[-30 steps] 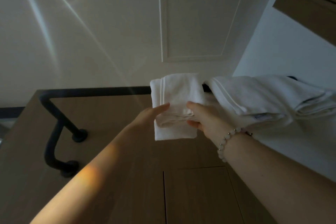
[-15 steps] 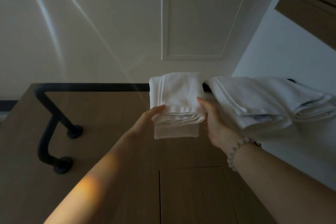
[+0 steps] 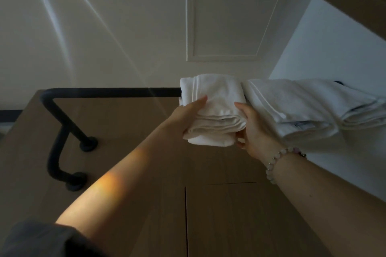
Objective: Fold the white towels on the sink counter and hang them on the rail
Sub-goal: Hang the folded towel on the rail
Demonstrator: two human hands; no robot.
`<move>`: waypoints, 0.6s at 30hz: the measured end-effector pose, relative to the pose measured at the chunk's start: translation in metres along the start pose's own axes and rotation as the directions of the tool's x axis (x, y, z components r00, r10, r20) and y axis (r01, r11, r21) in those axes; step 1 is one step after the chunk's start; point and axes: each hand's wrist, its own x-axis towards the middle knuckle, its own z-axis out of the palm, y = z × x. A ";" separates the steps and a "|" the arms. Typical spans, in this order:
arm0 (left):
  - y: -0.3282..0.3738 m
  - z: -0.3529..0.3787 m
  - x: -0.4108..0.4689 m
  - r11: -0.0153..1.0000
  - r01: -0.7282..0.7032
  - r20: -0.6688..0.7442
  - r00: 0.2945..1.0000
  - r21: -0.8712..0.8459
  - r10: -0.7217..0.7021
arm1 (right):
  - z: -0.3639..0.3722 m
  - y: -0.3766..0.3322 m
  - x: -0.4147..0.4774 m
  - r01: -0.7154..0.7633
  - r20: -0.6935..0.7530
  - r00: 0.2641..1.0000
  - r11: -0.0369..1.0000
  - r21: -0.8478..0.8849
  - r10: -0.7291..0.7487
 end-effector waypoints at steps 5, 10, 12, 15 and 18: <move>-0.006 0.019 0.005 1.000 -0.004 -0.033 0.999 -0.021 0.003 | -0.020 0.002 0.001 -0.070 -0.008 0.998 0.998 0.007 0.070; -0.019 0.014 0.009 0.996 -0.025 -0.010 1.000 -0.087 0.024 | -0.025 -0.003 -0.003 -0.105 0.167 0.983 0.981 0.161 0.077; -0.026 0.010 0.009 0.994 -0.028 0.047 0.998 -0.103 0.033 | -0.025 0.000 -0.004 -0.091 0.178 0.982 0.977 0.193 0.057; -0.034 0.007 0.009 0.989 -0.036 0.065 0.997 -0.143 0.045 | -0.025 0.006 -0.004 -0.075 0.172 0.985 0.969 0.237 0.034; -0.037 0.008 0.006 0.988 -0.055 0.023 0.998 -0.141 0.059 | -0.026 0.010 -0.006 -0.072 0.146 0.989 0.952 0.297 0.029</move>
